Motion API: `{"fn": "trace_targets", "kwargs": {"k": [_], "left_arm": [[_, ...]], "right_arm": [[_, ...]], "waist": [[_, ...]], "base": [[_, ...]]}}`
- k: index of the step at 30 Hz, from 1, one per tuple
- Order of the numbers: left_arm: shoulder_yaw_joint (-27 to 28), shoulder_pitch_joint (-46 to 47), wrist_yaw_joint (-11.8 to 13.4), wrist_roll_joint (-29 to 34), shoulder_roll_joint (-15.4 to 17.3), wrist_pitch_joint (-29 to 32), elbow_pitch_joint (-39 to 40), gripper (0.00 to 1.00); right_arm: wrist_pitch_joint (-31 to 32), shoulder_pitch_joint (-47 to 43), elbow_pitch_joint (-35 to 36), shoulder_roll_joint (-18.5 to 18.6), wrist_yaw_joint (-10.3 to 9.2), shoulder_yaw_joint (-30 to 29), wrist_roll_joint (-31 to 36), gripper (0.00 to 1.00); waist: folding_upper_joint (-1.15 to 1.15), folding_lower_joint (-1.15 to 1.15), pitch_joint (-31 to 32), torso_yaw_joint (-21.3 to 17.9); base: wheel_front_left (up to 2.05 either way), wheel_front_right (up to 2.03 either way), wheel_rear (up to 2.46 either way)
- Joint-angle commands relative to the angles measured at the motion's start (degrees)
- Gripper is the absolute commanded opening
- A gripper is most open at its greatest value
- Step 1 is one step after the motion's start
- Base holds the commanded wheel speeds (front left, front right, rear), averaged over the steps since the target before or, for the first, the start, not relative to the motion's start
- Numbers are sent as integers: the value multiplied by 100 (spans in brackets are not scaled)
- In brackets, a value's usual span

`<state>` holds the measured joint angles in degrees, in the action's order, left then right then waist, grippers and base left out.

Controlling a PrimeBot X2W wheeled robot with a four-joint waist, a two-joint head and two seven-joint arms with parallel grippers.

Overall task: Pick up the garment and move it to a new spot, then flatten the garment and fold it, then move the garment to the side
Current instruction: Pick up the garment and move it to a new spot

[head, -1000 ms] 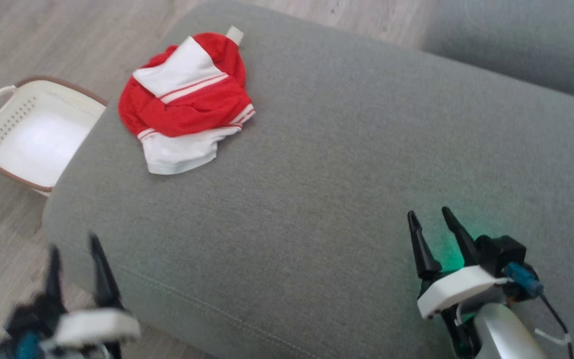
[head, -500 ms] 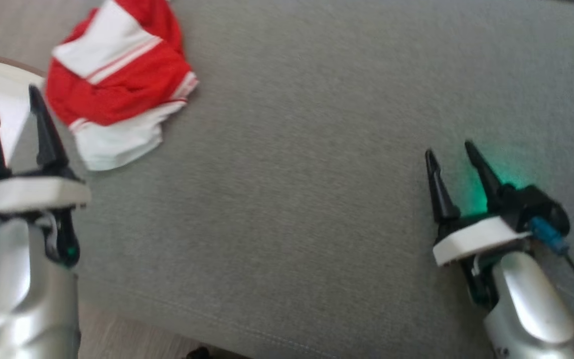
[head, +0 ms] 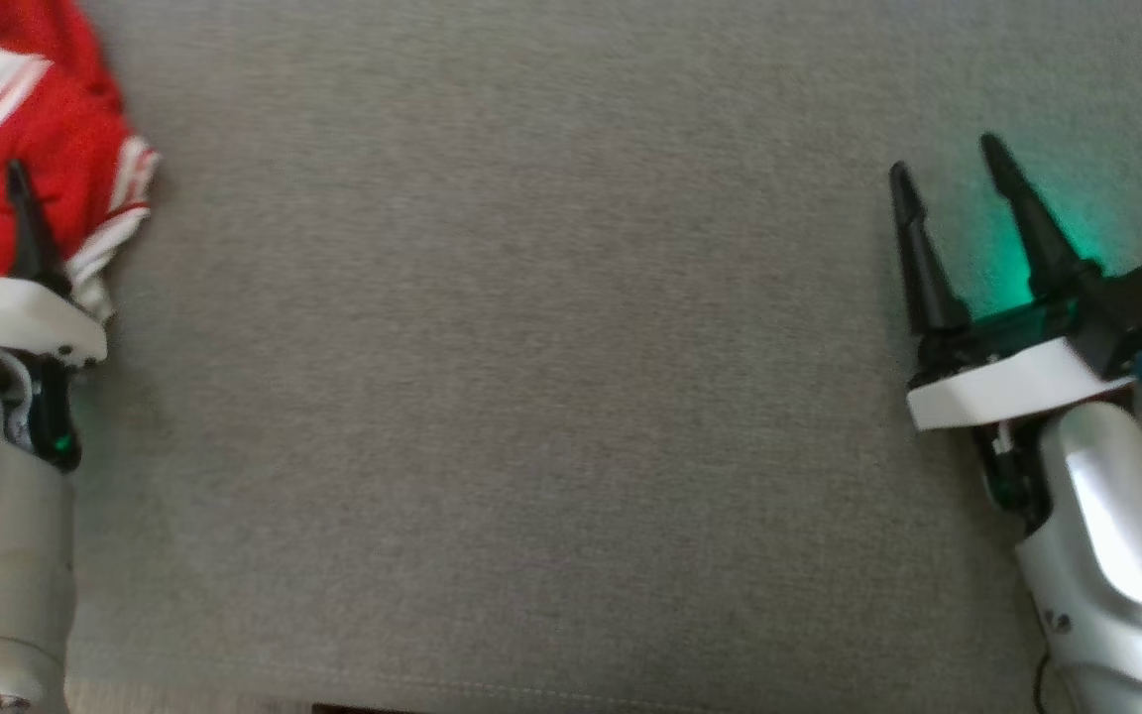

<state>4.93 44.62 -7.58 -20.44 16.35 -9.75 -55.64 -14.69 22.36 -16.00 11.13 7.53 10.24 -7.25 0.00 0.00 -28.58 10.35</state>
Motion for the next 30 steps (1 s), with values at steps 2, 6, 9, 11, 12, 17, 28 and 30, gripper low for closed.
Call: {"fn": "trace_targets", "kwargs": {"k": [2,6,9,11,12,17,28,30], "left_arm": [[38,150,11,-71,431,121,-198,100],[49,267,10,-188,453,399,-758,45],[-19,326,10,-192,472,324,-915,0],[-134,384,10,-154,511,129,-868,0],[-216,424,10,-124,536,19,-814,0],[-662,653,9,16,712,-406,-289,0],[-2015,654,9,-39,632,-516,1695,0],[-2234,600,9,-56,445,-475,2015,0]], "right_arm": [[-29,-70,107,44,-4,-10,-50,100],[-29,-117,95,40,-4,-104,-71,100],[-30,-147,56,-22,-4,-140,-76,100],[-30,-158,28,-85,-4,-165,-87,100],[-30,-162,8,-120,-4,-174,-93,100],[-30,-199,-105,-350,-4,-196,-144,100],[-30,-505,-307,-773,-4,39,-348,100],[-30,-548,-336,-795,-4,97,-377,100]], "waist": [[0,0,-232,-246],[0,0,-252,-321],[0,0,-180,-352],[0,0,-92,-366],[0,0,-29,-376],[0,0,387,-509],[0,0,1187,-1417],[0,0,1259,-1609]], "base": [[0,0,0],[0,0,0],[0,0,0],[0,0,0],[0,0,0],[0,0,0],[0,0,0],[0,0,0]]}}
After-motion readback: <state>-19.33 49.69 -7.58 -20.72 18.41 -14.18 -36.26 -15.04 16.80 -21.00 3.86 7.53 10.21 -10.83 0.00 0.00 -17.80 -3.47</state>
